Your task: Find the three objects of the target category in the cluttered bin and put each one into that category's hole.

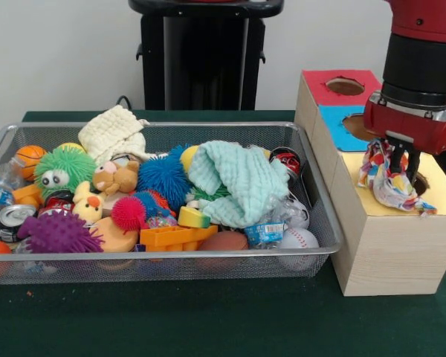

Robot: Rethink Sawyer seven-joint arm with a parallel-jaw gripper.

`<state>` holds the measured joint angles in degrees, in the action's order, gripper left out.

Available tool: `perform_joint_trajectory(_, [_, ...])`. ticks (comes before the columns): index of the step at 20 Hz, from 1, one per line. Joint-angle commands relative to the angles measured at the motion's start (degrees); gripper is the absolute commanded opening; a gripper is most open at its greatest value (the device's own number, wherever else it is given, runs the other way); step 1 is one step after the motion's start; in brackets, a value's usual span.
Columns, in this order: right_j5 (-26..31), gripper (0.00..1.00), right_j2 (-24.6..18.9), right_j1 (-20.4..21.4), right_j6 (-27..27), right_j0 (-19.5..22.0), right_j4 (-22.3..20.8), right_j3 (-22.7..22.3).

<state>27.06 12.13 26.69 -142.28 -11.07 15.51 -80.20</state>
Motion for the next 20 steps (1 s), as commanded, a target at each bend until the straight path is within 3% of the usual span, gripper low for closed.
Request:
perform_joint_trajectory(1, [11.57,0.00,-4.43,-4.88,-7.37,-0.56,0.96,-3.55])
perform_joint_trajectory(6, [14.71,0.00,-4.89,-1.98,-6.92,-0.64,1.05,-6.75])
perform_joint_trajectory(13, [14.30,0.00,-4.04,1.22,-8.75,-3.27,1.41,-11.16])
perform_joint_trajectory(16, [6.46,0.00,-4.38,-0.31,-8.83,-3.49,1.07,-11.89])
perform_joint_trajectory(20, [-5.16,0.00,-4.29,-8.28,-8.84,-3.36,-0.83,-7.58])
